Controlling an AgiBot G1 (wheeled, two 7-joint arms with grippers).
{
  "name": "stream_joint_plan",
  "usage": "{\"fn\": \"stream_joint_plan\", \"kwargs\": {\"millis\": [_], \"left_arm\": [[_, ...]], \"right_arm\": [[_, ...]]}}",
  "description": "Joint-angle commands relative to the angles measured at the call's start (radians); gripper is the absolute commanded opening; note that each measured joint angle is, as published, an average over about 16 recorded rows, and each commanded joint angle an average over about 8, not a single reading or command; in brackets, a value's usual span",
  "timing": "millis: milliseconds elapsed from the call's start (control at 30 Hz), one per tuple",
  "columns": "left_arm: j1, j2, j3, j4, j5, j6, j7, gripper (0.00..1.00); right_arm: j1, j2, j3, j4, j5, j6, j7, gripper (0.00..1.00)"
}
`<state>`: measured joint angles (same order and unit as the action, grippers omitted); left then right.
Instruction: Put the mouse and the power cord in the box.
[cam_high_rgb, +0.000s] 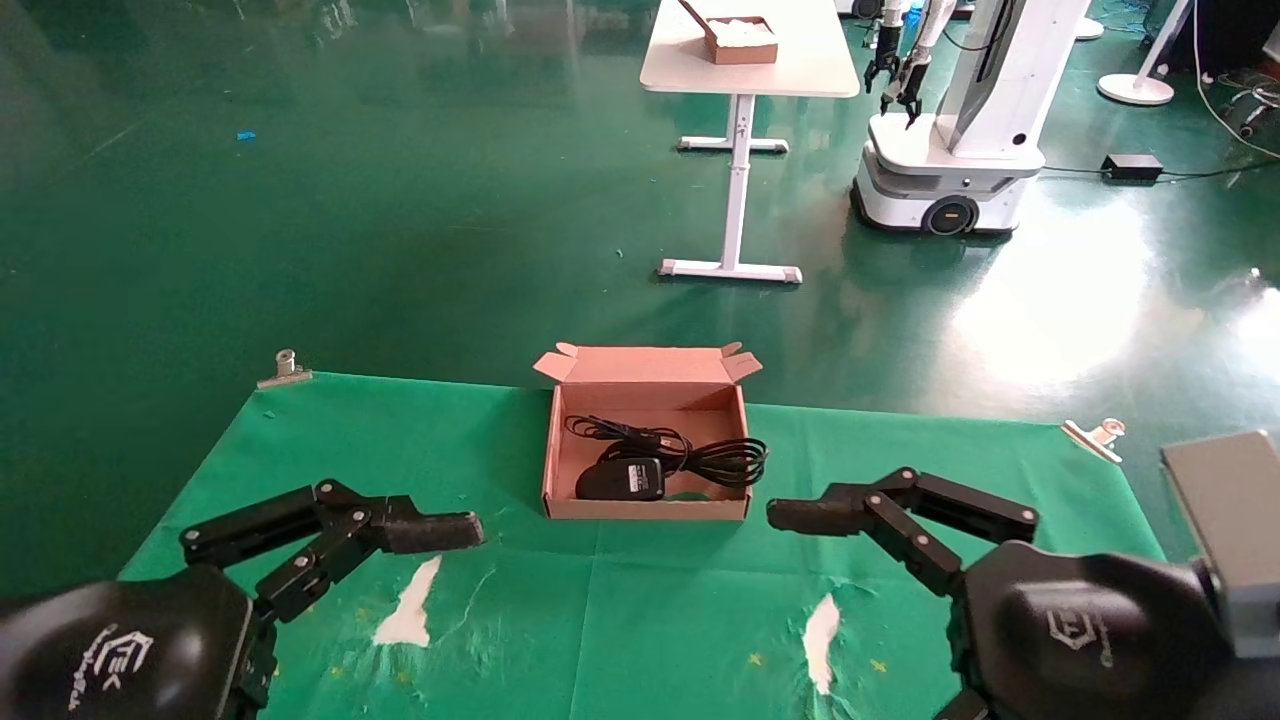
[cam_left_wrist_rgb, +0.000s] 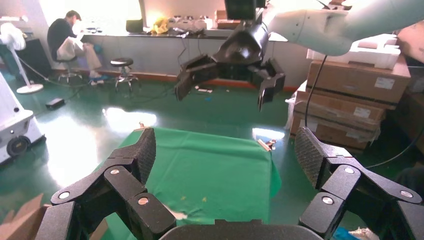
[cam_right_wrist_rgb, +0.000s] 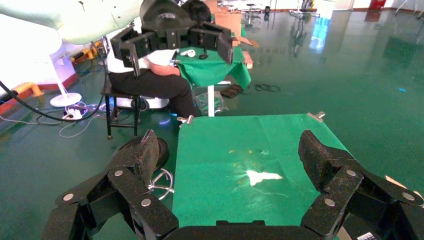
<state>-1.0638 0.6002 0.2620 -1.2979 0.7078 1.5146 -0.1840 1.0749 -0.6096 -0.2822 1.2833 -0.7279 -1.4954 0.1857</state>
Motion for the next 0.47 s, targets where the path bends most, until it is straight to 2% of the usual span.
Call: {"fn": "stream_joint_plan", "kwargs": {"millis": [33,467], "left_arm": [[0.013,-0.013,-0.021,-0.016,-0.026,0.022,0.005,1.00],[0.000,0.001,0.002,0.001,0.002,-0.002,0.000,1.00]], "right_arm": [[0.000,0.000,0.000,0.000,0.000,0.000,0.000,1.00],[0.000,0.000,0.000,-0.001,0.000,0.000,0.000,1.00]]}}
